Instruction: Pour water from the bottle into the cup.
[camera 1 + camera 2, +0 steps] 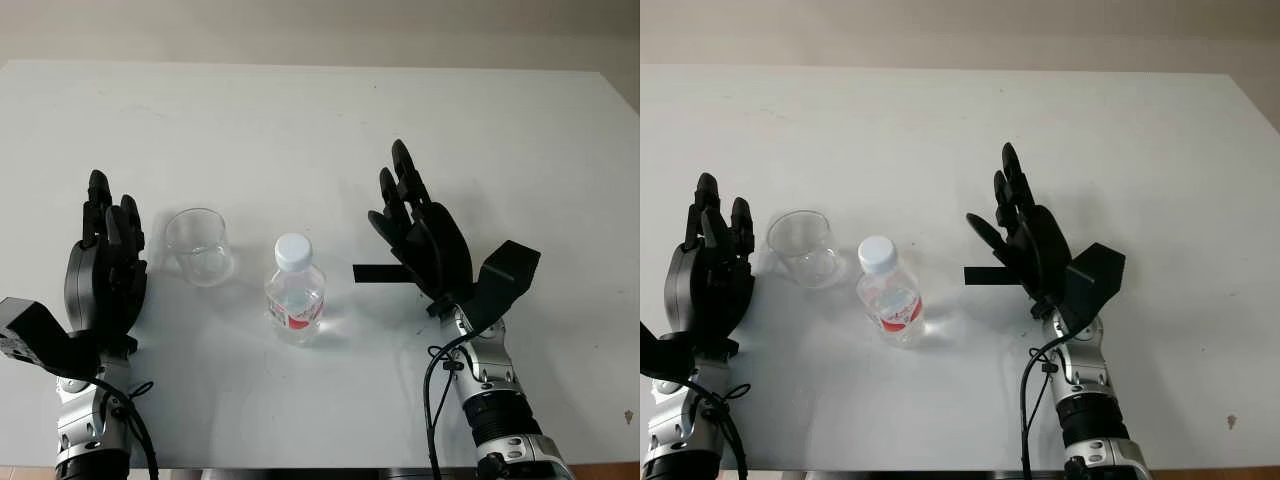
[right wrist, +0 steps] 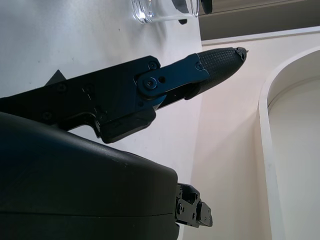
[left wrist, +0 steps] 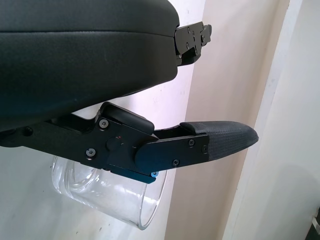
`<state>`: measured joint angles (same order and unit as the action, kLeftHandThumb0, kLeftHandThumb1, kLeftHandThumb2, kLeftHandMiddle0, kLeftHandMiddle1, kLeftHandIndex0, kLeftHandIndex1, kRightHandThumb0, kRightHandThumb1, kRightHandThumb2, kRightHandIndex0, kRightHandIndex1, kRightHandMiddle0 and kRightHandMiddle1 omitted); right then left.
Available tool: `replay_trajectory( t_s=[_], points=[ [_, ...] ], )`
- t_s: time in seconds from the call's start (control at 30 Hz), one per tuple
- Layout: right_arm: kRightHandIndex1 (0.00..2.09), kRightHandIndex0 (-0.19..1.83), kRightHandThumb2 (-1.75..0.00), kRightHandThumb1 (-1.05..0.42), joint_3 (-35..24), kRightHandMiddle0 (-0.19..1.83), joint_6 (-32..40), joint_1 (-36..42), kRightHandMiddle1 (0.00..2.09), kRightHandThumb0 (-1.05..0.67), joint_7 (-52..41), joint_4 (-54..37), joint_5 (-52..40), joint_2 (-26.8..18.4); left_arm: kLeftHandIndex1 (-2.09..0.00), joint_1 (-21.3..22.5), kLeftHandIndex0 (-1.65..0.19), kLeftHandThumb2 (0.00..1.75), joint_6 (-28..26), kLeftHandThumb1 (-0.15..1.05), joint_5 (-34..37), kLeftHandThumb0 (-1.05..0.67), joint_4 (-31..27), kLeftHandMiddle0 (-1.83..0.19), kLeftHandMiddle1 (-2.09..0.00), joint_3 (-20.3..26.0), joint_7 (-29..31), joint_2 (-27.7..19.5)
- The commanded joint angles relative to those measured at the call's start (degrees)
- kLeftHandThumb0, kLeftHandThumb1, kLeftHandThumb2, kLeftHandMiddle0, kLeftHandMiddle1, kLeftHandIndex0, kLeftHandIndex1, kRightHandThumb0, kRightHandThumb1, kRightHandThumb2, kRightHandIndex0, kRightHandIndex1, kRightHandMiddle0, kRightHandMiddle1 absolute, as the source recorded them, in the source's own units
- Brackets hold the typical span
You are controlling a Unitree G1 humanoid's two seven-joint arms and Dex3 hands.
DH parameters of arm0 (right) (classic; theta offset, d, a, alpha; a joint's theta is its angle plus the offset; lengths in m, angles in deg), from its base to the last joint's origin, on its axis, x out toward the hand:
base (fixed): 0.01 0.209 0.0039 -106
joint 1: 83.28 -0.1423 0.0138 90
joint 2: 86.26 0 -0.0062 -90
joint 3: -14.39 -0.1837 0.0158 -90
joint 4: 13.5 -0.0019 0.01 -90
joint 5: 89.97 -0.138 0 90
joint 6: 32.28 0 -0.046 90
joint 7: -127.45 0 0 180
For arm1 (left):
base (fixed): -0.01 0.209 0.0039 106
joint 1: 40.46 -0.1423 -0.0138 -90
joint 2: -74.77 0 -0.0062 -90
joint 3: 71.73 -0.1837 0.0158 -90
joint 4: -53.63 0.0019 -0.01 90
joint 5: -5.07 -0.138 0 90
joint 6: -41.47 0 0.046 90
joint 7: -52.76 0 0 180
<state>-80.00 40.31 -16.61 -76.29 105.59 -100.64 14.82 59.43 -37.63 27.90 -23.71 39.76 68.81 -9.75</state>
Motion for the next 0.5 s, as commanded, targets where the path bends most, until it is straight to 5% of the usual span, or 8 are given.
replay_trajectory(
  t_s=[0.0, 0.47],
  points=[
    [0.00, -0.19, -0.07, -1.05, 0.3, -0.19, -0.2, 0.6, 0.00, -0.85, 0.2, -1.1, 0.4, -0.4, -0.05, -1.8, 0.19, 0.56, -0.1, 1.05, 0.1, -0.76, -0.1, 0.18, -0.05, -0.1, 0.0, 0.5],
    [0.00, -0.19, -0.05, -1.03, 1.4, -0.19, 1.2, 0.4, 0.00, -0.89, -9.9, -1.5, -1.2, -4.6, -0.02, -1.2, 0.19, 0.58, -0.3, 1.05, -1.1, -0.76, 0.5, 0.19, -0.05, -1.0, -1.3, 0.7]
  ],
)
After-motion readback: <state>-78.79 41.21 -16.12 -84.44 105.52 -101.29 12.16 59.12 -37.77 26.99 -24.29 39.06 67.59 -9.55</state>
